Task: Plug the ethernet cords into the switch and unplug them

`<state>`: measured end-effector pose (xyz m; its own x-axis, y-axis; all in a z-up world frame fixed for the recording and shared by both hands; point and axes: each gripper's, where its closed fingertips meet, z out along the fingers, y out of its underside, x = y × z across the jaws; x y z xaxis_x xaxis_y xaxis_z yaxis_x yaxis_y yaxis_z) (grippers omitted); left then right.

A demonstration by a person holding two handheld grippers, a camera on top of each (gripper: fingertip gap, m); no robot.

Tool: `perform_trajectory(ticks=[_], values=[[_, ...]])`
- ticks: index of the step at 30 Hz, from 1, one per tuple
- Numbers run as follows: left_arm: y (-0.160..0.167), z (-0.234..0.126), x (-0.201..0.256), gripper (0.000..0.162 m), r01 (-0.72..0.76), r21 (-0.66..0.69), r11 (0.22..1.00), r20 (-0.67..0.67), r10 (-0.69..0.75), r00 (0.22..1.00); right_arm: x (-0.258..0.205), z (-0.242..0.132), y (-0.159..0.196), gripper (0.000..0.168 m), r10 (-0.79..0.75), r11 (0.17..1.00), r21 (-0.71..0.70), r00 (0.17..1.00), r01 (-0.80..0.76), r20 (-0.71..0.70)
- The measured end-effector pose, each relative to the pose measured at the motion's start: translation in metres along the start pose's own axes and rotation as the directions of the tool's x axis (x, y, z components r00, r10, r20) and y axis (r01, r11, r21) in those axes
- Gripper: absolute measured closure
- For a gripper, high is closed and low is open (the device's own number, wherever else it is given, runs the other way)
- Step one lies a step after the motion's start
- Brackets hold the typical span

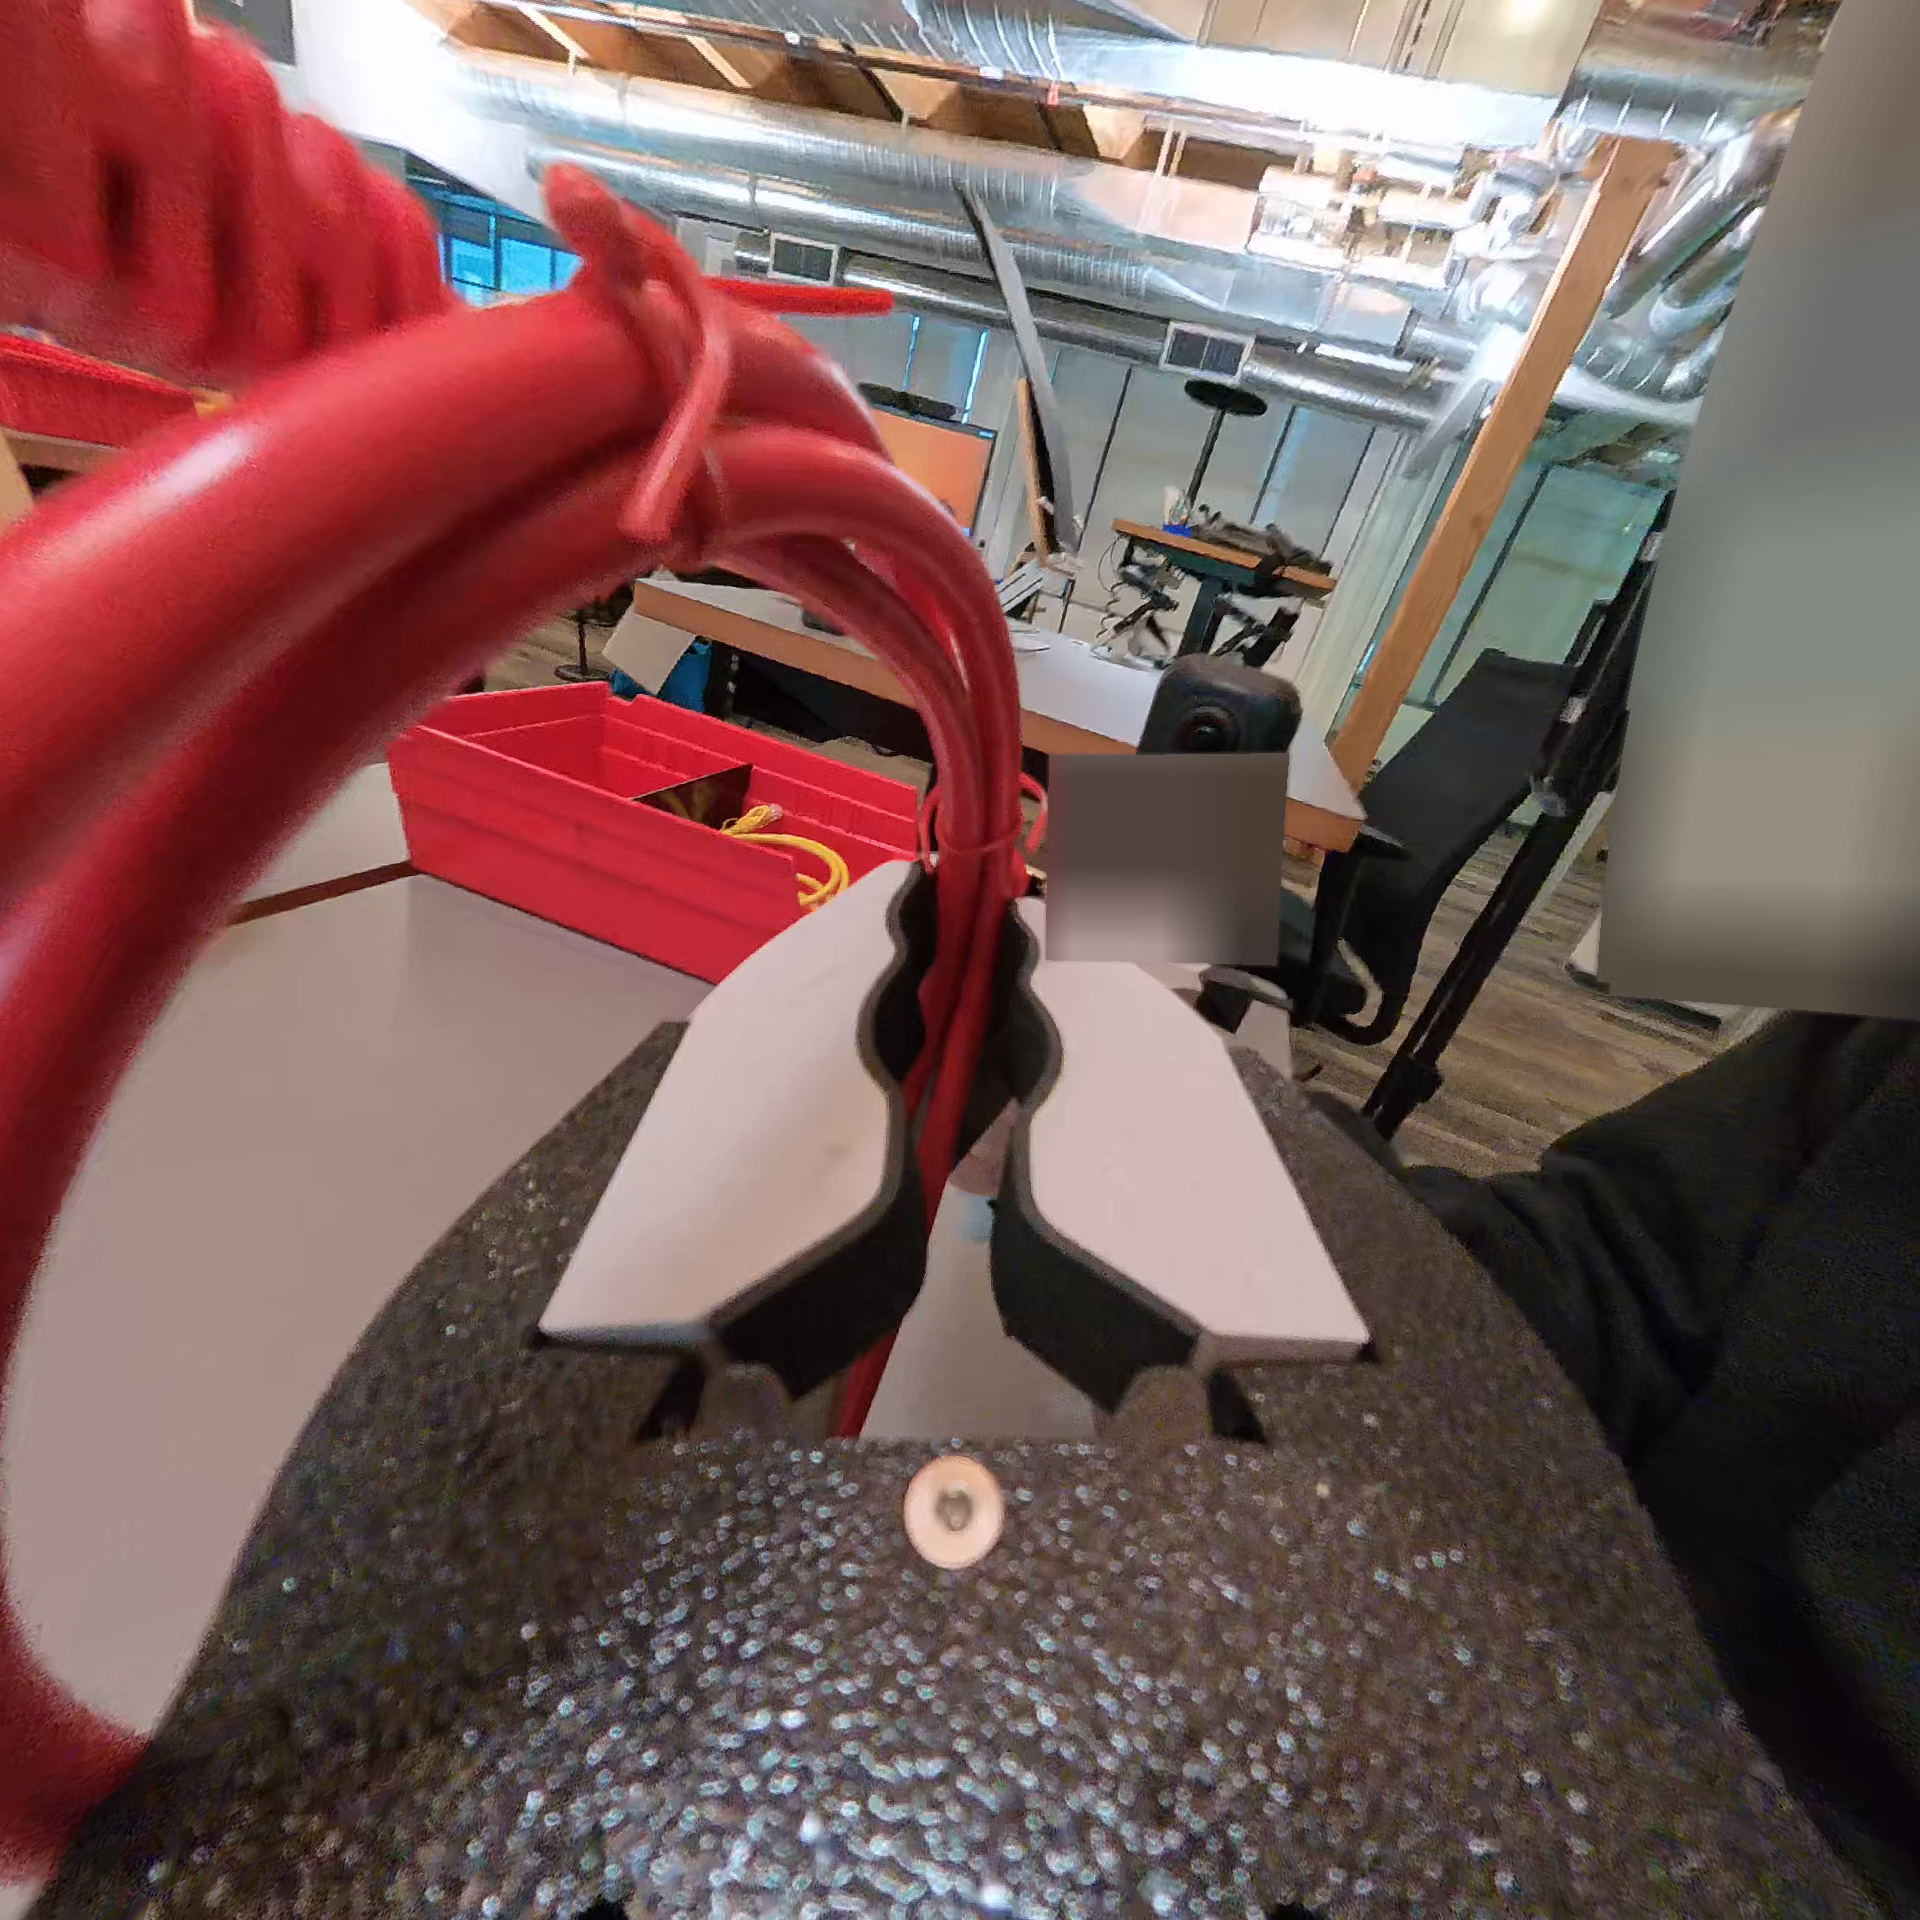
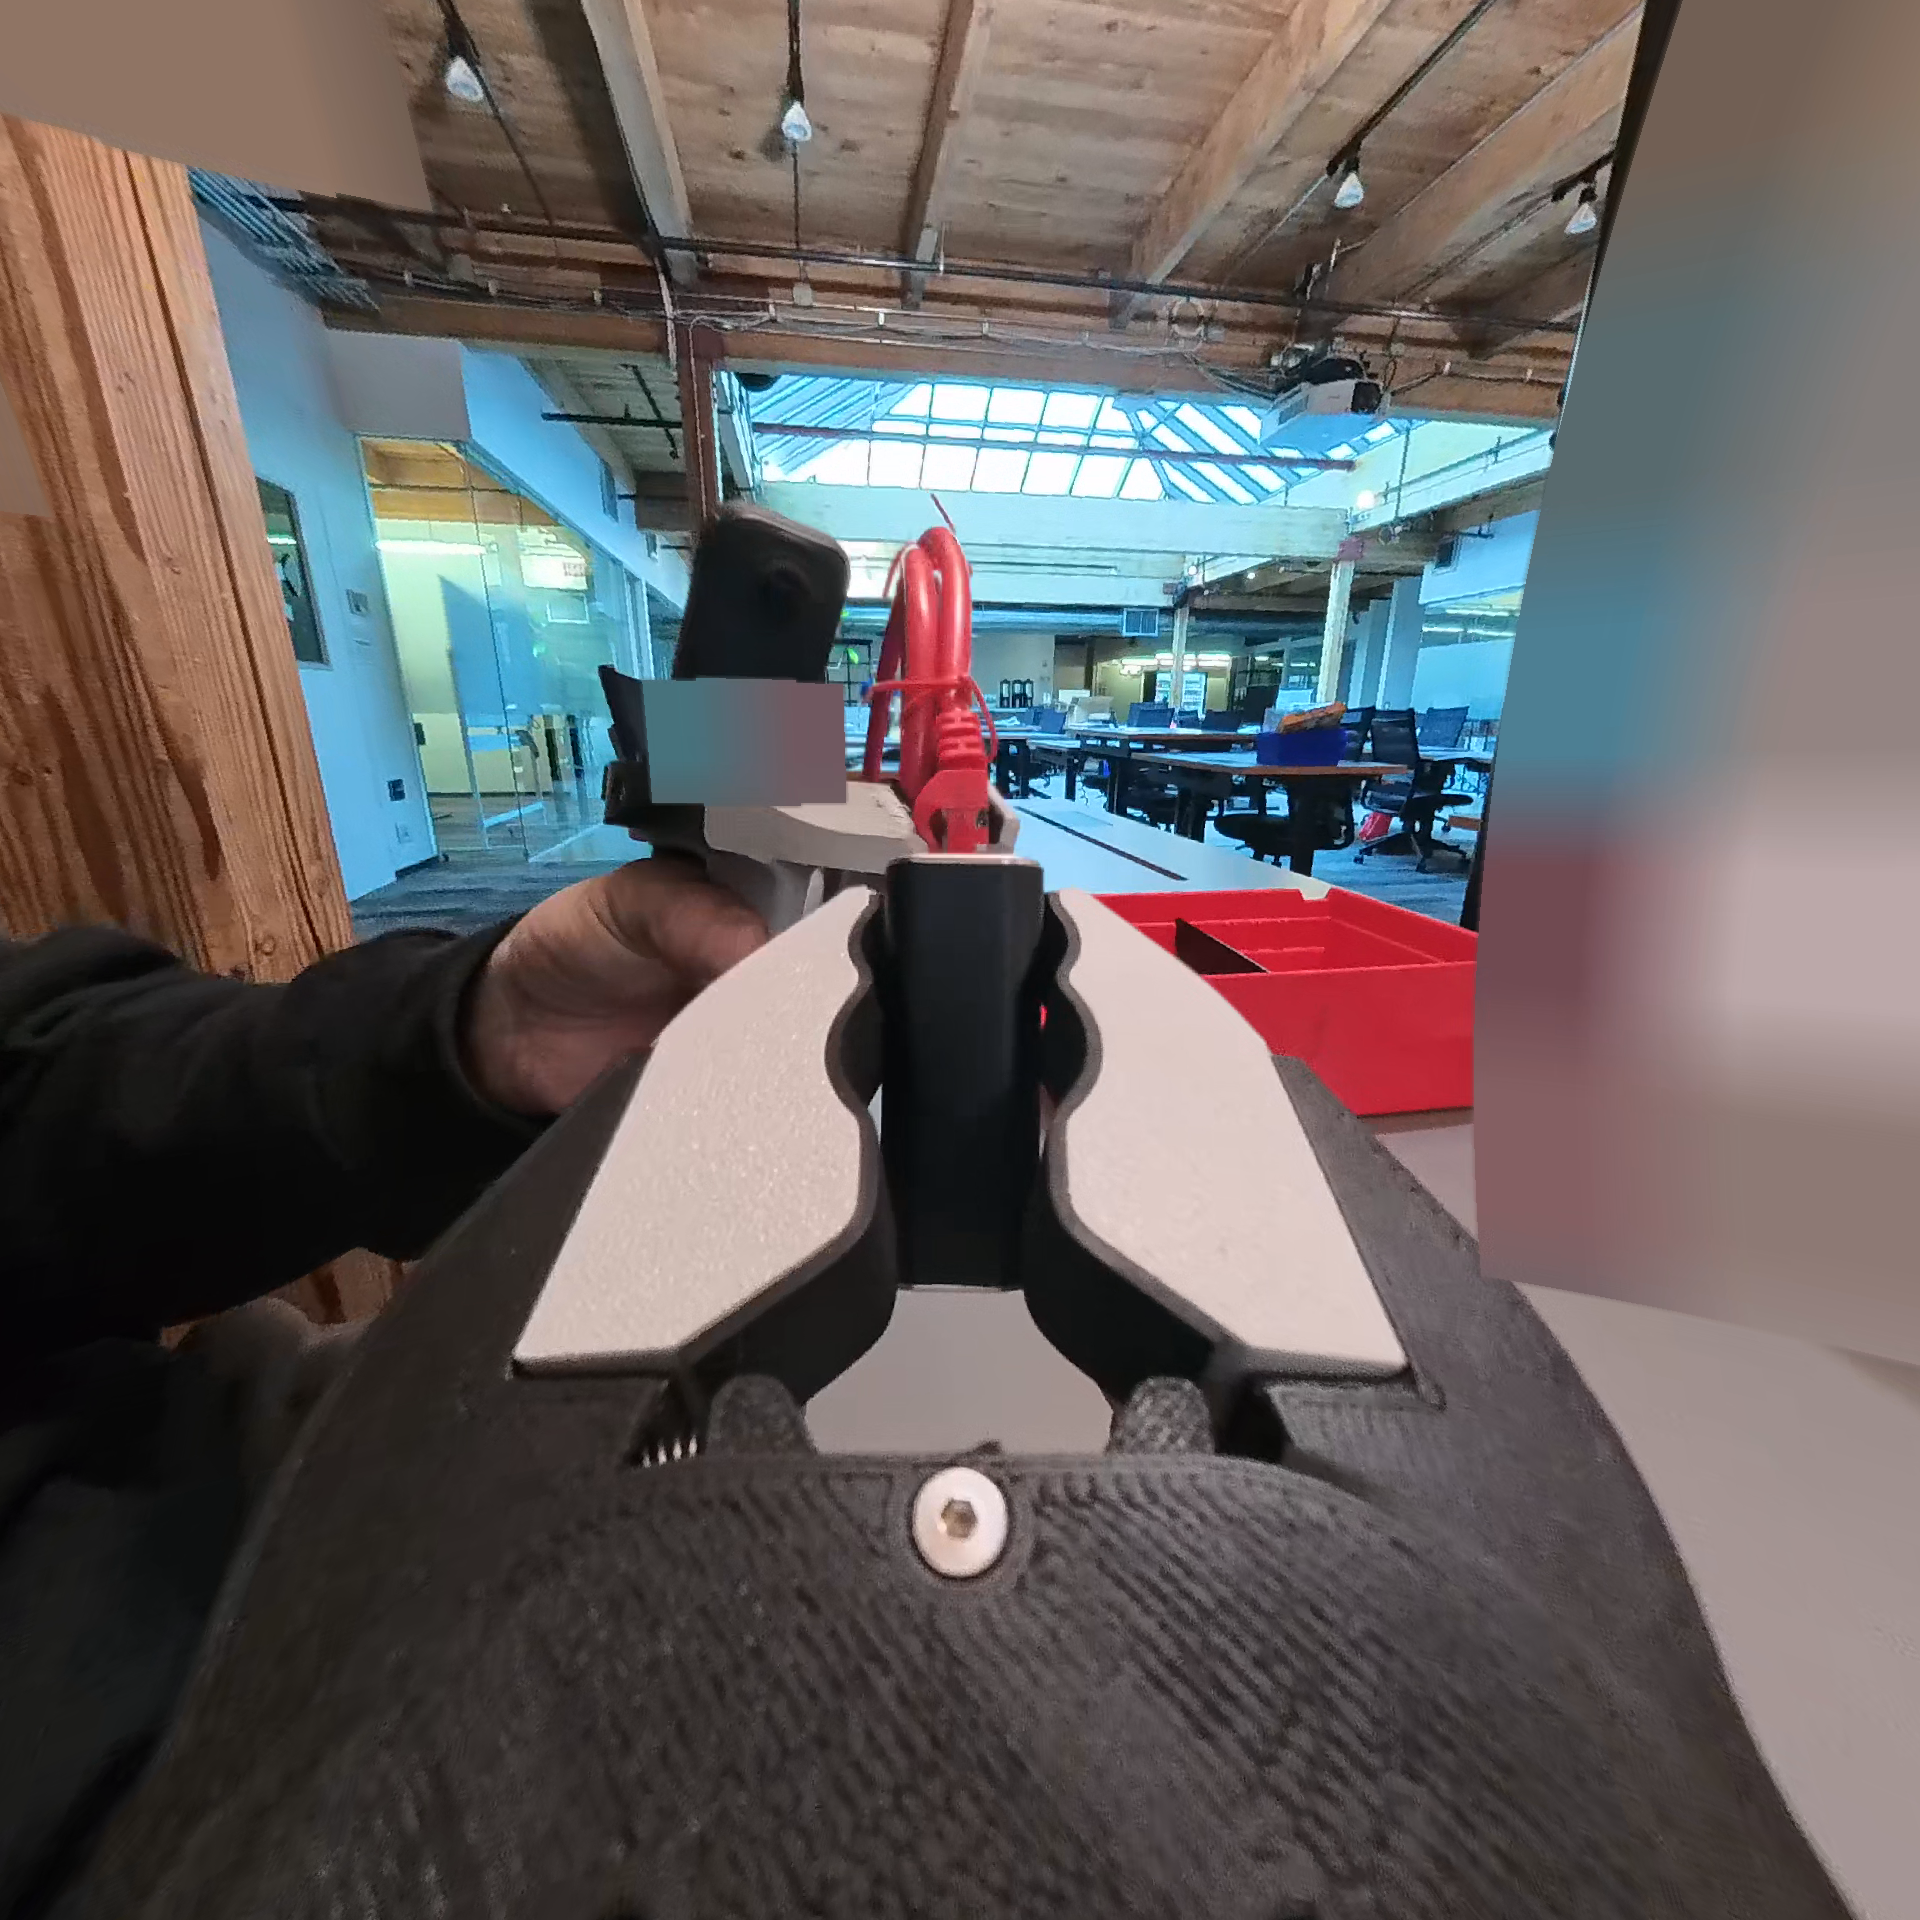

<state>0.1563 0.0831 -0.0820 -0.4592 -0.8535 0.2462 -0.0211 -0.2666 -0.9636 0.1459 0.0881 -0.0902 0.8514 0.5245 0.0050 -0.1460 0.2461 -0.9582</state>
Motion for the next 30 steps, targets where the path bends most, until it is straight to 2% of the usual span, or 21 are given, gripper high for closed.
perform_trajectory(ticks=[7,9,13,17,21,23,26,27,30], values=[[0.0000,0.0008,-0.0022,0.152,0.047,0.032,0.998,-0.001,-0.047,0.999,0.0018,0.0003,0.0003,0.139,0.028,1.000,0.002,1.000,-0.028,-0.009],[-0.0004,0.0001,-0.0022,0.152,0.018,0.024,1.000,0.013,-0.019,1.000,0.0013,0.0014,0.0003,0.138,0.040,0.999,0.006,0.999,-0.040,-0.007],[-0.0001,0.0003,-0.0022,0.151,-0.156,-0.066,0.985,0.083,0.162,0.983,0.0018,0.0019,0.0021,0.139,0.063,0.998,0.019,0.998,-0.063,-0.004],[-0.0035,0.0006,-0.0013,0.152,-0.007,0.022,1.000,0.029,0.006,1.000,0.0025,0.0035,-0.0006,0.138,0.055,0.998,0.018,0.998,-0.055,-0.023],[-0.0042,0.0034,-0.0020,0.152,0.073,0.071,0.995,0.002,-0.073,0.997,0.0038,0.0018,-0.0032,0.138,0.080,0.996,0.037,0.997,-0.079,-0.022],[-0.0010,0.0042,-0.0049,0.152,-0.001,0.042,0.999,0.034,0.000,0.999,0.0058,0.0009,0.0013,0.138,0.082,0.996,0.017,0.996,-0.082,-0.025],[0.0013,0.0055,-0.0057,0.151,-0.185,-0.075,0.980,0.094,0.191,0.977,0.0061,0.0008,0.0042,0.139,0.113,0.993,0.028,0.994,-0.113,-0.007],[-0.0007,0.0058,-0.0045,0.150,-0.178,-0.069,0.982,0.085,0.183,0.979,0.0057,0.0011,0.0023,0.139,0.106,0.994,0.032,0.994,-0.106,-0.010],[-0.0037,0.0060,-0.0028,0.151,-0.033,0.021,0.999,0.027,0.032,0.999,0.0046,0.0019,-0.0019,0.138,0.073,0.997,0.018,0.997,-0.072,-0.028]])
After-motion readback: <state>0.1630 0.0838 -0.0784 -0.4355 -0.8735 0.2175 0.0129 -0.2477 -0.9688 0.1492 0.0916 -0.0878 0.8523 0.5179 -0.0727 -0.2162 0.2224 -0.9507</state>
